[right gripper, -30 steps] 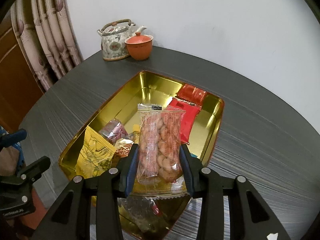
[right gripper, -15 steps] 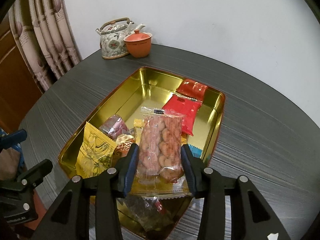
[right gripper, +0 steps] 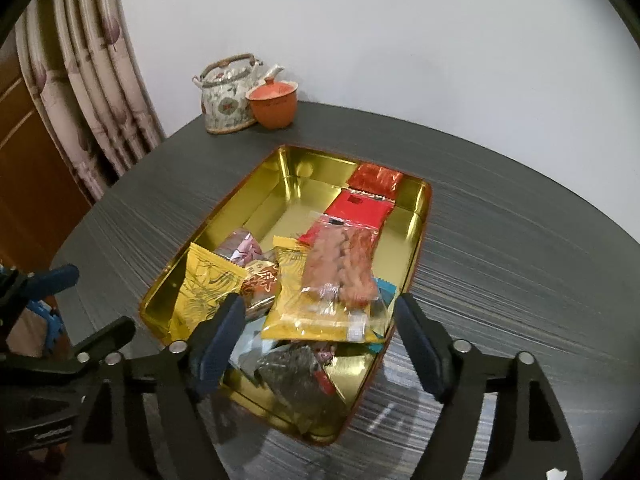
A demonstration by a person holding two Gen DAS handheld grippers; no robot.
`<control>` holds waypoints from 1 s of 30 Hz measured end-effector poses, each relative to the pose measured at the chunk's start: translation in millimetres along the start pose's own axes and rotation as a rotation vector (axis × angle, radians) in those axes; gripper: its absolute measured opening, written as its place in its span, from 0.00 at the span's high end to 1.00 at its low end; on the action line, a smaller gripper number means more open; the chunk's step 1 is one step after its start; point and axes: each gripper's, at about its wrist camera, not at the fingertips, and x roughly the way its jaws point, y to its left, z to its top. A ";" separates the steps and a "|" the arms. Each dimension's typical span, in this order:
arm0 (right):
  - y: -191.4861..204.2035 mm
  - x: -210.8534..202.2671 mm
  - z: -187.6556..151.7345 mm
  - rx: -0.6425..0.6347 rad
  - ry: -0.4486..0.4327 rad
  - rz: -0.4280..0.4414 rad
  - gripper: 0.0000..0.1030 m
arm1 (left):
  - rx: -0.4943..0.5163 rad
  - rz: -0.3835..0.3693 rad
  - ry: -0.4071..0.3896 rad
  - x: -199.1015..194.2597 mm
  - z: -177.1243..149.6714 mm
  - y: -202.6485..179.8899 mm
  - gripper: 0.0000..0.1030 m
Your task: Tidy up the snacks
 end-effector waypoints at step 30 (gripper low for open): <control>17.3 -25.7 -45.2 0.004 0.047 -0.039 0.03 | 0.035 0.000 0.000 -3.2 -2.6 -8.8 0.21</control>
